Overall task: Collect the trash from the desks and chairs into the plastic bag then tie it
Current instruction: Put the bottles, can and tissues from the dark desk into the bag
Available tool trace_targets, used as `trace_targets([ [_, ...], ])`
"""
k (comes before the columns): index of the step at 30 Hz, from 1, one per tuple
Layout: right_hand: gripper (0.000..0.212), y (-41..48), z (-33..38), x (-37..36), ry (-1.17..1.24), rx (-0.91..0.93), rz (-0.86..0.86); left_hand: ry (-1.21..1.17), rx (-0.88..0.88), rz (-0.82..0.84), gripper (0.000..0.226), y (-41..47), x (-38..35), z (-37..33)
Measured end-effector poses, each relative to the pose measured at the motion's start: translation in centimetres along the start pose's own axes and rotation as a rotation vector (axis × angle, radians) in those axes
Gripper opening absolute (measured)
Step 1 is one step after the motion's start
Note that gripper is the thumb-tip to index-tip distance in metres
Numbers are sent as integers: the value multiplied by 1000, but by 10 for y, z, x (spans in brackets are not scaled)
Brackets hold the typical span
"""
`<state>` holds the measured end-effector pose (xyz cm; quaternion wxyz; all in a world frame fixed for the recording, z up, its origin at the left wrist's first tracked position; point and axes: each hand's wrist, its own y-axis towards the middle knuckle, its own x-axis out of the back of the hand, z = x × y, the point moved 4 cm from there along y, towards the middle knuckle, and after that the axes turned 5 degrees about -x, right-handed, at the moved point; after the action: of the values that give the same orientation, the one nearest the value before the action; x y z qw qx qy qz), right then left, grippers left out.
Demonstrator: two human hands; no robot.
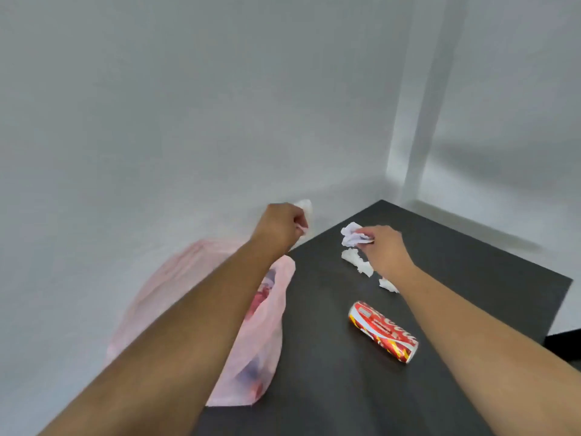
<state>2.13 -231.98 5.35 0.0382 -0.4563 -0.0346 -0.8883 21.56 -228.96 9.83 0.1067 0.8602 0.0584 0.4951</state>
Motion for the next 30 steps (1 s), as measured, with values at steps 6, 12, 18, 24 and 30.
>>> trace_targets([
  [6,37,-47,135,-54,61,281,69,97,232,-134,17,-98,101,91],
  [12,38,-85,183,-139,-70,415,309,124,389,53,19,-178,80,167],
  [18,72,-87,178,-163,-255,459,345,292,327,104,32,-197,84,182],
  [24,56,-70,162,-99,-71,427,97,324,231,-54,30,-165,108,145],
  [30,52,-66,80,-63,-15,197,29,281,42,-50,31,-115,70,79],
])
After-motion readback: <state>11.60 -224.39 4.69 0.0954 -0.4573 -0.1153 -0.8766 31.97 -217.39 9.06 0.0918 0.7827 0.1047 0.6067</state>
